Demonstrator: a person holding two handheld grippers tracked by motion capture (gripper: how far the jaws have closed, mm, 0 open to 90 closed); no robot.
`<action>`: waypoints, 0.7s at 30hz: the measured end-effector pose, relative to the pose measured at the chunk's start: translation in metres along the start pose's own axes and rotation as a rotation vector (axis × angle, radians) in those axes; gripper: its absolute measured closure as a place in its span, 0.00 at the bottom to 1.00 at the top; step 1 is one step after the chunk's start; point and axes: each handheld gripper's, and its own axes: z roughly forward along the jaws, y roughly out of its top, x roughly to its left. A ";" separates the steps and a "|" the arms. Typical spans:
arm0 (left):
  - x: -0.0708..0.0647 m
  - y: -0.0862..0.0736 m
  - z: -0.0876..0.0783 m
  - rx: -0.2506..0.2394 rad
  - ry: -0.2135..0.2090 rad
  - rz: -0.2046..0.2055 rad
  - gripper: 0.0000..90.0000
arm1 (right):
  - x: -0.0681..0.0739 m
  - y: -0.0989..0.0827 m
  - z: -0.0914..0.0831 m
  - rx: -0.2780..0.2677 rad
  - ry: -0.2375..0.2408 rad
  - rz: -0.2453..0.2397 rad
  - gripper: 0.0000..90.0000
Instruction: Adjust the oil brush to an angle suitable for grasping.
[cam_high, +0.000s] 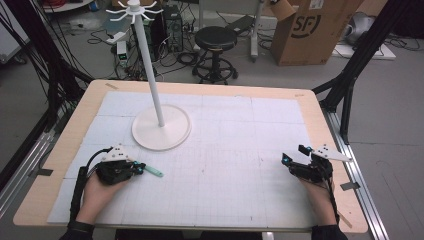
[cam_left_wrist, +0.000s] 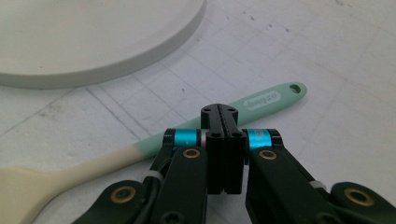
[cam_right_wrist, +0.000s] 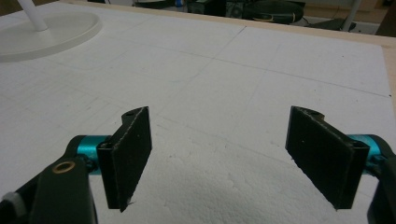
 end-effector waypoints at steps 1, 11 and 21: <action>0.000 0.001 0.002 -0.004 0.007 -0.001 1.00 | 0.000 0.000 0.000 0.001 0.000 0.003 0.25; 0.003 0.011 0.016 -0.019 0.073 -0.044 1.00 | 0.001 0.000 0.000 0.003 0.004 0.004 0.25; 0.006 0.013 0.012 -0.060 0.084 -0.061 0.98 | 0.001 0.000 0.001 0.008 0.005 0.003 0.25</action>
